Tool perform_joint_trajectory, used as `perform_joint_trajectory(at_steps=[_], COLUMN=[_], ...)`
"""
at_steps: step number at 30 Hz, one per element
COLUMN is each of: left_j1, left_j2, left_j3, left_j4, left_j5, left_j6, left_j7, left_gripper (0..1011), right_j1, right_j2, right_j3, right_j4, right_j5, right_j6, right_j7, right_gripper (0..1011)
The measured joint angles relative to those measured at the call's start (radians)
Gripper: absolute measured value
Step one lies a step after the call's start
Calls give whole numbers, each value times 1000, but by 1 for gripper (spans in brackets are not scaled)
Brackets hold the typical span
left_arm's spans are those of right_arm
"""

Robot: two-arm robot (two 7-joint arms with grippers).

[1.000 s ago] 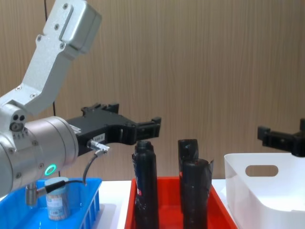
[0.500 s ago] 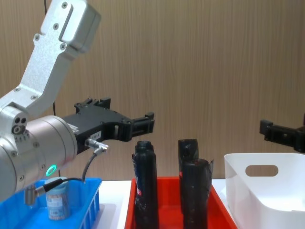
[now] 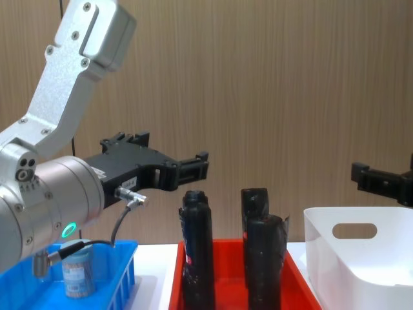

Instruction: Pick the cotton swabs from the blue box and place them into the white box.

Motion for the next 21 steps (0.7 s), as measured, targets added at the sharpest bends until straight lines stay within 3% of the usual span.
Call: perform_joint_trajectory(at_steps=[10, 21], left_j1=[0, 0], left_j2=[0, 0], left_j3=[0, 0], left_j4=[1, 1], left_j5=[0, -1], left_j6=[0, 1], left_j7=[0, 0], left_gripper=[1003, 1003], right_j1=[7, 40], right_j2=[6, 23], right_j3=[4, 10], right_j4=[3, 20], right_j5=[7, 23], right_j6=[20, 113], right_j7=[40, 161], right_gripper=[1002, 1002])
